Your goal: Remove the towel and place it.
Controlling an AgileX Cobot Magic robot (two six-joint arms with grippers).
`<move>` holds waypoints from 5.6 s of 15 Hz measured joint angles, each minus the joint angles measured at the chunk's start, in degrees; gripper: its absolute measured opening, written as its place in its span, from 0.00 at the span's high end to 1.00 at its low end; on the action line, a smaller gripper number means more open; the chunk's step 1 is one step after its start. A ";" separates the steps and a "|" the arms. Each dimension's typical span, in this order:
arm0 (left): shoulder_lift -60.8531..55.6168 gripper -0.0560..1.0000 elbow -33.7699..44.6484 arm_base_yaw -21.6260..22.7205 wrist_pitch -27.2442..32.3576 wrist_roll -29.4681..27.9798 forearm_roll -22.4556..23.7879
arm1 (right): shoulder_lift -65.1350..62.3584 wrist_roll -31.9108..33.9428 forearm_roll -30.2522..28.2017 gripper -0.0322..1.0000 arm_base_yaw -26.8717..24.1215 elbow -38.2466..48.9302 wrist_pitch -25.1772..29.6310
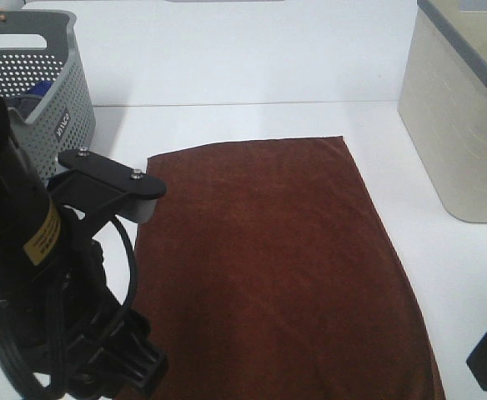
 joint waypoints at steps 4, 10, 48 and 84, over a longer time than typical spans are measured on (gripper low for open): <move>0.00 0.32 -2.12 6.65 -5.73 -1.20 3.90 | 2.98 0.00 0.00 0.47 0.00 -6.65 -5.56; 0.00 0.36 -3.84 20.57 -20.11 0.97 5.10 | 17.30 -0.17 0.00 0.48 0.00 -22.57 -9.57; 37.41 0.36 -41.08 29.45 -16.90 13.64 5.21 | 89.84 9.45 -22.17 0.58 -2.92 -90.76 -14.27; 57.01 0.36 -57.41 36.21 -25.90 15.18 -14.55 | 89.90 7.68 -24.92 0.97 -2.69 -99.81 1.38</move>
